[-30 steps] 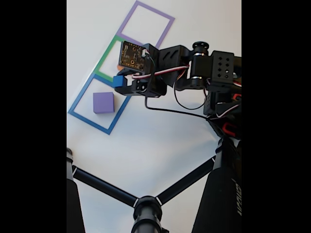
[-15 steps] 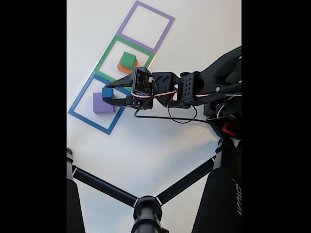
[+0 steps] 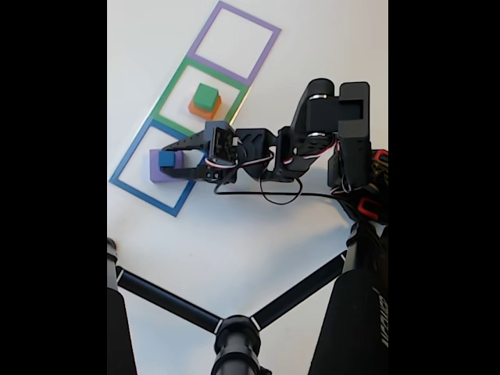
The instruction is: Tower of hanoi
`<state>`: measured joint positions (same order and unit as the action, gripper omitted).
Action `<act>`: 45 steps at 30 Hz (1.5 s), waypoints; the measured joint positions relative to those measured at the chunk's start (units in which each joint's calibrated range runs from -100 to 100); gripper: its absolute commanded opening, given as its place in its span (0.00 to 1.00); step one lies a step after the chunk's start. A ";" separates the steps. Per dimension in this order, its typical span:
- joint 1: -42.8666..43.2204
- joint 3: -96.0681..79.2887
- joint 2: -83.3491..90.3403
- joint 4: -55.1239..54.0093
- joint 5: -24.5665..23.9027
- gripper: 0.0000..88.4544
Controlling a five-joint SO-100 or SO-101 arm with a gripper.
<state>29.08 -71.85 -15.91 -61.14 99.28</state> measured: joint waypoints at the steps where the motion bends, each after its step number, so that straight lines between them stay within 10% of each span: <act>1: 0.00 0.44 -0.51 -0.08 0.00 0.05; 16: -0.12 1.59 -3.80 -1.77 0.00 0.25; 28: -1.40 -3.36 7.18 4.51 0.00 0.21; 35: -3.39 -7.53 33.26 24.99 0.36 0.00; 45: -10.30 3.98 74.29 86.09 0.18 0.00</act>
<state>18.78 -67.86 58.38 24.95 99.46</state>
